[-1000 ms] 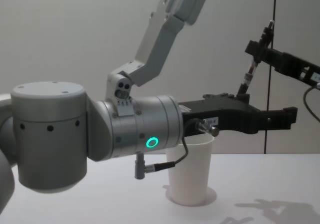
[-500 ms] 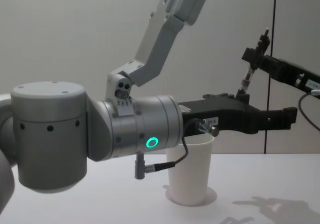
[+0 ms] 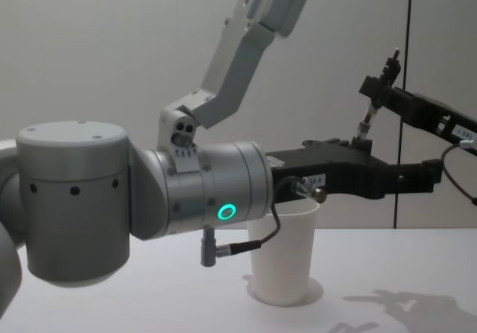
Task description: Place the pen into the pen holder.
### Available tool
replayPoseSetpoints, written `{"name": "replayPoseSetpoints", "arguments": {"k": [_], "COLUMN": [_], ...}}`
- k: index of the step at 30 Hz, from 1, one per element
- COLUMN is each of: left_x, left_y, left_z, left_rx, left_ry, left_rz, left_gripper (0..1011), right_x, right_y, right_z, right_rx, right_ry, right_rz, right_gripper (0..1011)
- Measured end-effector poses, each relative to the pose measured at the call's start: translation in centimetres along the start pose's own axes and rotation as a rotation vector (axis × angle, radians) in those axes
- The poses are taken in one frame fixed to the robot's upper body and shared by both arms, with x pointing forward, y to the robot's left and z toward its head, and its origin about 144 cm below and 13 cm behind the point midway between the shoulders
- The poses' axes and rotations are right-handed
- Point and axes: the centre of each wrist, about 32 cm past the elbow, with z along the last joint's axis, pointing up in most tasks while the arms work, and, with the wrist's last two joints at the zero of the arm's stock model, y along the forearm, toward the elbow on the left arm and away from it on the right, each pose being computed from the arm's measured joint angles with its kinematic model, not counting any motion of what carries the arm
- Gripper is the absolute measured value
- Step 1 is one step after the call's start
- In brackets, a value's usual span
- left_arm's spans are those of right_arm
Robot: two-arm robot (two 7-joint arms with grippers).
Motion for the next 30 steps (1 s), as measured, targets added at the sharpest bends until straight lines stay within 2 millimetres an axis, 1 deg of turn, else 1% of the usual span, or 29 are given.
{"name": "replayPoseSetpoints", "arguments": {"k": [12,30], "left_x": [0.0,0.0], "left_y": [0.0,0.0], "left_z": [0.0,0.0], "left_rx": [0.0,0.0], "left_ry": [0.0,0.0], "left_rz": [0.0,0.0], "left_gripper": [1003,1003], "right_x": [0.1,-0.1], "right_y": [0.3,1.0], "right_z": [-1.0,-2.4], "right_rx": [0.05,0.062], "right_ry": [0.01,-0.004], "right_rz": [0.011,0.008], "right_gripper": [143,143]}}
